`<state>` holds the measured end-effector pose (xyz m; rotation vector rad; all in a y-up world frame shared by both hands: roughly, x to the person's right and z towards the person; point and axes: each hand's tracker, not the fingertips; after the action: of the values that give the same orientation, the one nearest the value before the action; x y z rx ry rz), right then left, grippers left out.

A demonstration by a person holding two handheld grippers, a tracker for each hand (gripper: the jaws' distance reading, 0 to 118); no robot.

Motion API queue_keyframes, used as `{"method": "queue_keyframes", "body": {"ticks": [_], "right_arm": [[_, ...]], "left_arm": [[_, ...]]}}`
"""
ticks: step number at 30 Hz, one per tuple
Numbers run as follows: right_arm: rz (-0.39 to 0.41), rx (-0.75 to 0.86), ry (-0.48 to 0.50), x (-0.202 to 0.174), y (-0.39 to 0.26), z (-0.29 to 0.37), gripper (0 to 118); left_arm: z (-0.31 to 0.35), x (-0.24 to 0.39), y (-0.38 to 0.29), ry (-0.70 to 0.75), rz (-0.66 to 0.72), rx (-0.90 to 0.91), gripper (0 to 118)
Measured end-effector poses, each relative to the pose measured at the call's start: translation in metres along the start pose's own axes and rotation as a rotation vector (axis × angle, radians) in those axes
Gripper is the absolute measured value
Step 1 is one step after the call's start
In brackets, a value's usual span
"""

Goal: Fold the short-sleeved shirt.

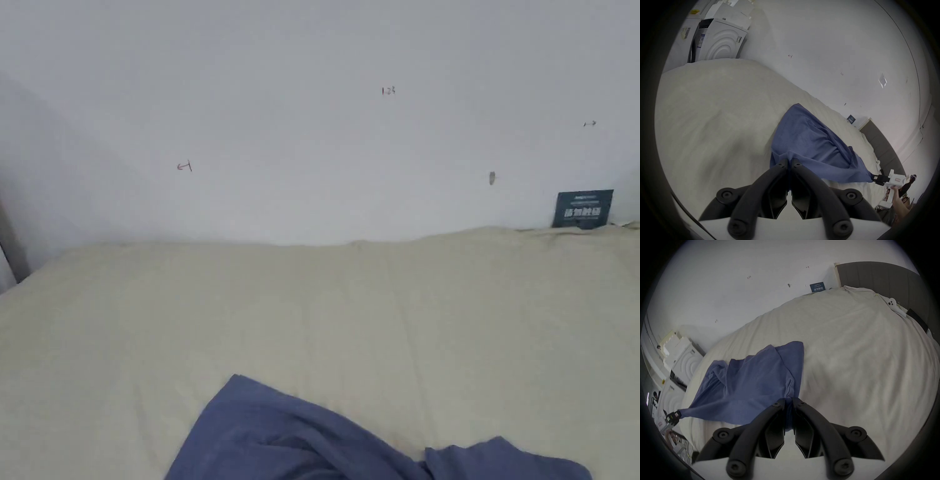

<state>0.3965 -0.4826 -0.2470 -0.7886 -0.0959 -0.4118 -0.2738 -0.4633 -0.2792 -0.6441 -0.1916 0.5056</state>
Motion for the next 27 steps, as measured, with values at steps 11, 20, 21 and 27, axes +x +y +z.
{"method": "queue_keyframes", "body": {"ticks": [11,20,21,27], "right_arm": [[0.086,-0.067,-0.060,0.003,-0.062,0.045,15],[0.106,0.220,-0.021,-0.014,-0.052,0.140,81],[0.089,0.260,-0.006,-0.020,-0.050,0.153,81],[0.163,0.393,0.076,-0.076,-0.043,0.197,81]], "left_arm": [[0.051,-0.004,-0.047,0.018,-0.004,-0.088,4],[0.113,0.027,-0.006,0.111,-0.174,0.154,97],[0.123,0.036,-0.001,0.093,-0.169,0.183,101],[0.155,0.098,0.012,-0.081,-0.225,0.294,101]]}}
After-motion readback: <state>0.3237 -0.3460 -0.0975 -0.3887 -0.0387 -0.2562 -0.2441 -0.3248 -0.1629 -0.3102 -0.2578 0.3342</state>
